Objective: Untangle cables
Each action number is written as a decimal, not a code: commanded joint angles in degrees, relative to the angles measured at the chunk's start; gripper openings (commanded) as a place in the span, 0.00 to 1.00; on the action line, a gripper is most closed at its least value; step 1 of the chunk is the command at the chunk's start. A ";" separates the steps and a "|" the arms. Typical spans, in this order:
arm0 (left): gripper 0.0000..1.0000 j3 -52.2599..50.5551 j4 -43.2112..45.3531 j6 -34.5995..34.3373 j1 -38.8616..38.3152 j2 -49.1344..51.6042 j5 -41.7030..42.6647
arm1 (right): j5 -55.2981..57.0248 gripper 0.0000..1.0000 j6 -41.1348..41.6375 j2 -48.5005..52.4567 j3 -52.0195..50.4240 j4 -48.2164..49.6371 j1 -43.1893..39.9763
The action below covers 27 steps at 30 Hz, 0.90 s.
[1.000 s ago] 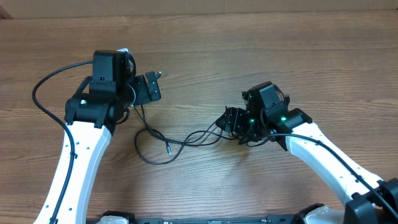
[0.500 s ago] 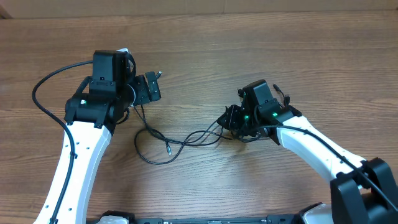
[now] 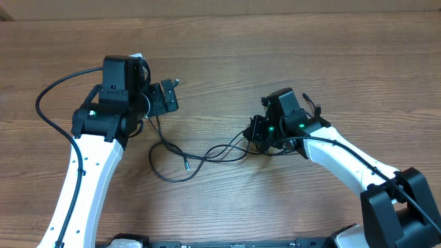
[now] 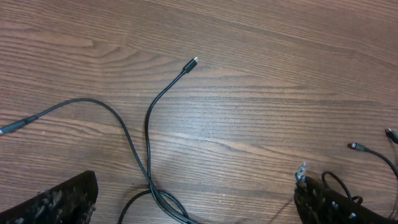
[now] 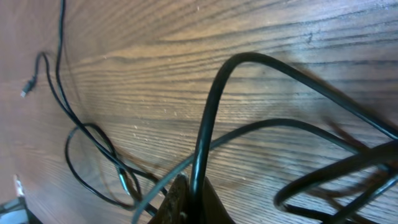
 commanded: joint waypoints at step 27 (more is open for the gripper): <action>1.00 0.59 0.00 0.68 0.09 0.00 0.39 | 5.62 0.04 -13.44 -15.76 36.06 -42.38 -9.20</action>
